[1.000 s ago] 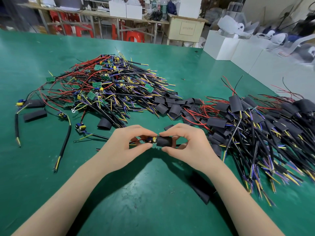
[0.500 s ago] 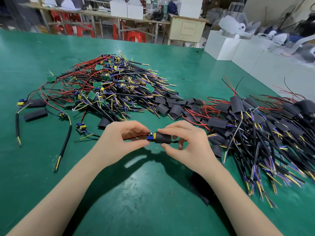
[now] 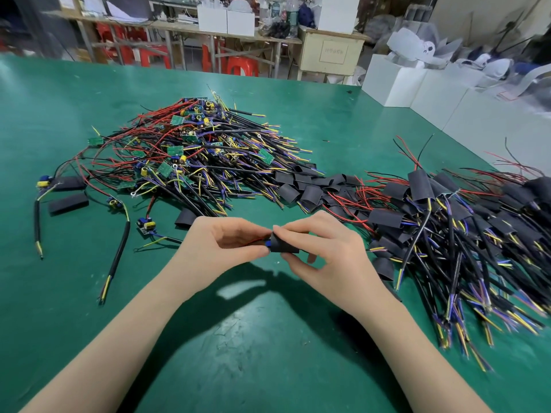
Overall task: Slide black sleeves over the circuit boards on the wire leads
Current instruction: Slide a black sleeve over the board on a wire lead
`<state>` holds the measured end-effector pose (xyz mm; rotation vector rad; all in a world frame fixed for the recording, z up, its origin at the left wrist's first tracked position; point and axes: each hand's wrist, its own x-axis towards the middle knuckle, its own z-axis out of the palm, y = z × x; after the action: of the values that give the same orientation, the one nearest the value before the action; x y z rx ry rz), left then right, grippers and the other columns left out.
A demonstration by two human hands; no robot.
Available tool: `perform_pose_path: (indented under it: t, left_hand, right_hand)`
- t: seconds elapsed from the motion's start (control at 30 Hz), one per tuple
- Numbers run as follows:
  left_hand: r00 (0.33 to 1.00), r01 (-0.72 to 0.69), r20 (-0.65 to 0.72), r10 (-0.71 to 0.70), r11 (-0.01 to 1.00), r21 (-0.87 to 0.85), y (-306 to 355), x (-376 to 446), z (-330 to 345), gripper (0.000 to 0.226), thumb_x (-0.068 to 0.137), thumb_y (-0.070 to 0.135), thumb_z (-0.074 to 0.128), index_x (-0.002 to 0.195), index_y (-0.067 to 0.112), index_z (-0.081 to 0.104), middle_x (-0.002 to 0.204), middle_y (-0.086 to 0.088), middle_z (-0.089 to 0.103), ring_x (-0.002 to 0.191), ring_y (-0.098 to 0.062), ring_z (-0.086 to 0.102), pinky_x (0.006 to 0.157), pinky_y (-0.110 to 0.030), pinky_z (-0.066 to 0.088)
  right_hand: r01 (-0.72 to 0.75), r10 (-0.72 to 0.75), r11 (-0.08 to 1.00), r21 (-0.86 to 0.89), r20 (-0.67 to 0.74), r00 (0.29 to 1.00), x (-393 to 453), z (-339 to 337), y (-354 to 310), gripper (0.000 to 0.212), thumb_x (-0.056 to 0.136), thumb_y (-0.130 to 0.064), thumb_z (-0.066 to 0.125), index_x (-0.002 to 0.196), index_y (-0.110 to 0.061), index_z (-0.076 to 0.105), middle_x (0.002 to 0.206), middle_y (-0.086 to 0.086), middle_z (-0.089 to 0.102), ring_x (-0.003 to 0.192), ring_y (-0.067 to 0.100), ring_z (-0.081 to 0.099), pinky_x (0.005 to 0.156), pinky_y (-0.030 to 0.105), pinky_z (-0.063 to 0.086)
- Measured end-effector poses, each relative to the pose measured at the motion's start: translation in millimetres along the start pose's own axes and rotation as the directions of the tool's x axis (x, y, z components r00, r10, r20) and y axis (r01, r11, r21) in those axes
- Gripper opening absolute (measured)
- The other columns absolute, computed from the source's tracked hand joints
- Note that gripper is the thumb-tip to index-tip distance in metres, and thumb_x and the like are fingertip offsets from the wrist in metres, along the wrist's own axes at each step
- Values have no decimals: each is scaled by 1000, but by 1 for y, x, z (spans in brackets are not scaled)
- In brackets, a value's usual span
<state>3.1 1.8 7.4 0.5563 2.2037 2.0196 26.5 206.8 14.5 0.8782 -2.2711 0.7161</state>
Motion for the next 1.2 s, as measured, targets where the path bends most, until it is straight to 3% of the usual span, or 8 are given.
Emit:
perform_pose_path:
  t: [0.17,0.37,0.57,0.8,0.93,1.0,1.1,1.2]
  left_hand:
    - [1000,7,-13,-8,994,-113,7,0,-2,19,67,15,74,85,19,78,84,-3,76,75,-9,70,72,-17,54]
    - [1000,17,-23,-20,992,-126,4,-1,-2,21,65,15,76,83,25,79,83,0,76,74,-6,70,71,-15,54]
    - [999,31,-12,-33,991,-127,0,-1,0,21,64,15,78,84,23,76,81,-4,75,72,-10,69,73,-20,56]
    - [1000,-23,-6,23,996,-83,-3,0,6,15,66,16,77,80,19,75,86,-4,75,77,-9,69,75,-16,52]
    - [989,-89,-114,95,994,58,-1,2,6,22,75,21,74,97,17,71,99,0,74,91,-10,68,86,-23,52]
    - [953,-124,-222,207,934,335,-4,4,-1,23,82,17,74,104,18,70,105,6,70,101,-9,64,91,-27,48]
    - [871,-25,-391,297,822,568,-9,6,-15,28,82,3,71,105,19,69,101,8,63,94,-16,60,86,-30,47]
    - [876,124,-428,224,752,647,-18,9,-28,38,78,-7,65,110,13,67,104,-7,60,94,-30,60,90,-41,47]
  right_hand:
    - [-48,37,992,-121,-89,995,0,-6,4,35,81,-24,76,116,-20,69,103,-10,69,90,18,60,77,41,43]
    - [-14,9,998,-63,-89,996,-1,-1,1,38,81,-12,77,117,-10,67,97,-1,70,84,14,62,75,27,40]
    - [1,-2,1000,-20,-38,999,-1,-5,2,37,80,-10,77,116,-9,68,96,0,68,71,14,61,68,36,47]
    - [-90,87,992,92,36,996,-4,-9,4,35,81,-11,75,116,-10,69,92,1,65,57,12,43,59,28,46]
    - [-72,54,990,-117,-154,987,-3,-18,5,28,85,-17,73,113,-13,70,98,-1,68,70,-6,47,63,25,50]
    - [-124,-2,945,-304,-383,924,-3,-32,12,27,88,-19,70,114,-15,70,100,1,70,78,9,62,65,32,53]
    - [-433,33,781,-450,-662,749,-9,-59,32,25,92,-26,64,116,-18,68,102,5,70,83,25,64,67,40,50]
    - [-688,347,537,-487,-616,707,-22,-72,56,40,86,-24,65,124,-14,62,122,12,61,100,38,54,77,47,43]
